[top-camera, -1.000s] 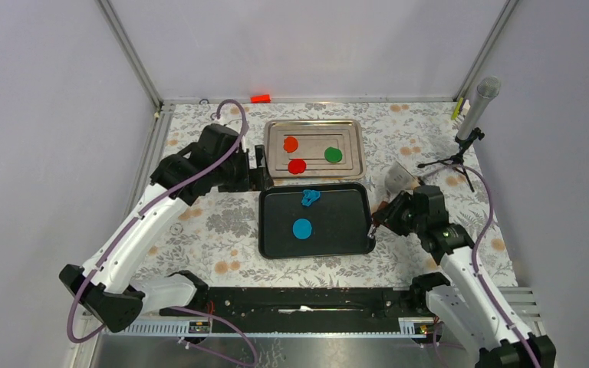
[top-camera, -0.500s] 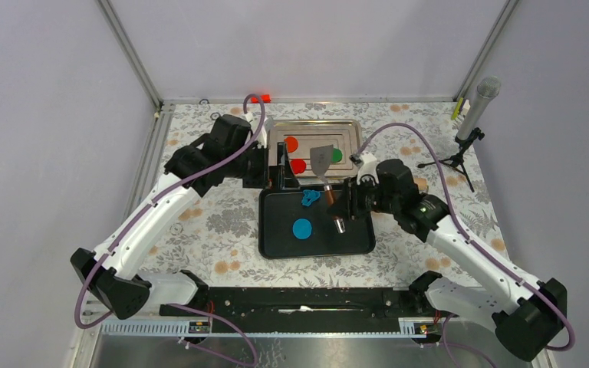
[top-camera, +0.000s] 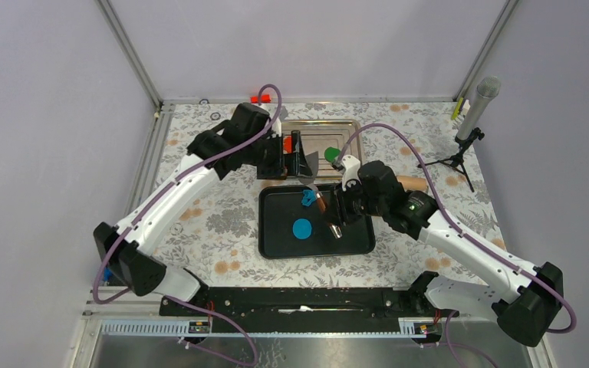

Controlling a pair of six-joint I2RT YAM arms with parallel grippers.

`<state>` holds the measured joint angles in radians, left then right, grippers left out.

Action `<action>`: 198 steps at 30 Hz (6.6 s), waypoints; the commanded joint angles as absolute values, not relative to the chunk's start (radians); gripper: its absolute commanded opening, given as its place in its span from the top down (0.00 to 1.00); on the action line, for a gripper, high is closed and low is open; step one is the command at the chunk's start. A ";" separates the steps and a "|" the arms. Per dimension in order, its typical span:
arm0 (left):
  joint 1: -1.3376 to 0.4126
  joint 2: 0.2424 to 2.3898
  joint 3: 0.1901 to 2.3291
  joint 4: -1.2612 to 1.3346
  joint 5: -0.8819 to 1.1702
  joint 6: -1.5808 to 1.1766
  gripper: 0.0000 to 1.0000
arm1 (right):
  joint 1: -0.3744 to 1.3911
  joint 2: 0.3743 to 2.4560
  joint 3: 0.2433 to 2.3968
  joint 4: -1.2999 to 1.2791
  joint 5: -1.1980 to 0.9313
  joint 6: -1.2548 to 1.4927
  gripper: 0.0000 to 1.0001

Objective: Roll out the dumpling wrappers from the dough
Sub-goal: Pick up the spatula from the center of the board, then move the work surface to the center of the board.

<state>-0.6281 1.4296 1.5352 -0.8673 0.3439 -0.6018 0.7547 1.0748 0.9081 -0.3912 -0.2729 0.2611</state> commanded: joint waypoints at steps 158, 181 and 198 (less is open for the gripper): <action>-0.364 0.932 0.950 -0.228 0.537 -0.835 0.01 | 0.741 0.785 0.761 -0.104 -0.105 1.038 1.00; -0.332 0.902 0.688 -0.504 0.164 -0.659 0.02 | 0.462 1.144 1.074 -0.907 -0.321 0.396 1.00; -0.406 1.194 0.616 -0.388 0.100 -0.708 0.02 | 0.442 1.294 0.937 -0.768 -0.304 0.354 1.00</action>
